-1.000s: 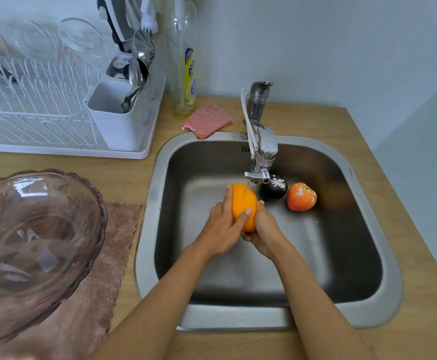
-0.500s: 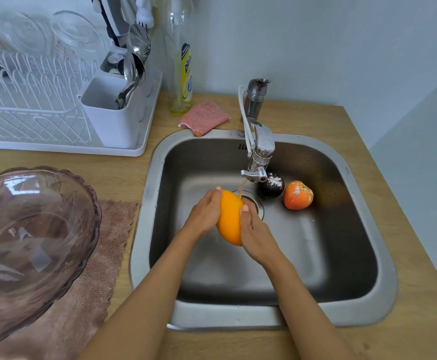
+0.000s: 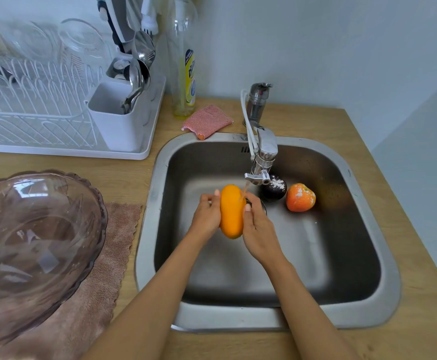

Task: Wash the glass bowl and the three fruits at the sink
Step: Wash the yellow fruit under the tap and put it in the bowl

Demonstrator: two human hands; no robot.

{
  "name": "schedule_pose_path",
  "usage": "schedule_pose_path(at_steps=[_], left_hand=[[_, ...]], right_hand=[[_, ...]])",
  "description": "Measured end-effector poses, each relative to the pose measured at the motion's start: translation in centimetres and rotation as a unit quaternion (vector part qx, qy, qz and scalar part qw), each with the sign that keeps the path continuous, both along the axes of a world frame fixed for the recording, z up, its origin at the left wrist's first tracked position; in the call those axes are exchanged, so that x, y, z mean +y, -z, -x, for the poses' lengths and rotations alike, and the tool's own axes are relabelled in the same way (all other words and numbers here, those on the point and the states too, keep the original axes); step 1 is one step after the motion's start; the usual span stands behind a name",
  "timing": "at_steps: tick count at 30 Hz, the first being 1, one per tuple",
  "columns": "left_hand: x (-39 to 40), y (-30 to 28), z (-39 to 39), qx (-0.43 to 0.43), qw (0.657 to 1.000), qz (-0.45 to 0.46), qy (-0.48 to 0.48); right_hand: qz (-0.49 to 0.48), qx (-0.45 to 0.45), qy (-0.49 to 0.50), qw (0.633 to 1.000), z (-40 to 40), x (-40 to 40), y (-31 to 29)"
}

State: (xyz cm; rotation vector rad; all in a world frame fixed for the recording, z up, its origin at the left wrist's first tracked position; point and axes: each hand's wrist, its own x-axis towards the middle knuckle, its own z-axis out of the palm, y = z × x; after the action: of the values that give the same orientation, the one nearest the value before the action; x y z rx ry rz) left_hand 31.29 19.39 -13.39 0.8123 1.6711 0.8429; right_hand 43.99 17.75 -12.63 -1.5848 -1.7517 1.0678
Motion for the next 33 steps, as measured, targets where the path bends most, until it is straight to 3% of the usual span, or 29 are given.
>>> schedule_pose_path(at_steps=[9, 15, 18, 21, 27, 31, 33], left_hand=[[0.0, -0.7, -0.5, -0.079, 0.996, 0.048, 0.012], [-0.7, -0.8, -1.3, -0.115, 0.991, 0.047, 0.049], [-0.1, -0.3, -0.9, -0.122, 0.991, 0.042, 0.015], [0.3, 0.0, -0.3, -0.123, 0.991, 0.035, -0.037], [-0.4, -0.3, -1.1, -0.121, 0.991, 0.039, 0.041], [0.2, -0.4, -0.5, -0.122, 0.992, 0.028, -0.015], [0.0, -0.3, -0.6, -0.121, 0.992, 0.031, 0.005]], right_hand=[[-0.095, -0.058, -0.006, 0.994, 0.6, 0.2, 1.1], [-0.102, -0.080, 0.069, 0.989, 0.4, 1.4, 0.6], [-0.081, -0.068, -0.009, 0.994, 1.3, 0.6, 0.5], [-0.092, -0.112, -0.089, 0.985, 1.6, -0.5, 0.8], [-0.017, -0.038, -0.013, 0.999, 0.8, 1.7, 0.7], [-0.041, -0.052, -0.078, 0.995, 1.2, -0.1, 0.3], [-0.033, -0.034, -0.062, 0.997, 0.8, 0.0, 0.3]])
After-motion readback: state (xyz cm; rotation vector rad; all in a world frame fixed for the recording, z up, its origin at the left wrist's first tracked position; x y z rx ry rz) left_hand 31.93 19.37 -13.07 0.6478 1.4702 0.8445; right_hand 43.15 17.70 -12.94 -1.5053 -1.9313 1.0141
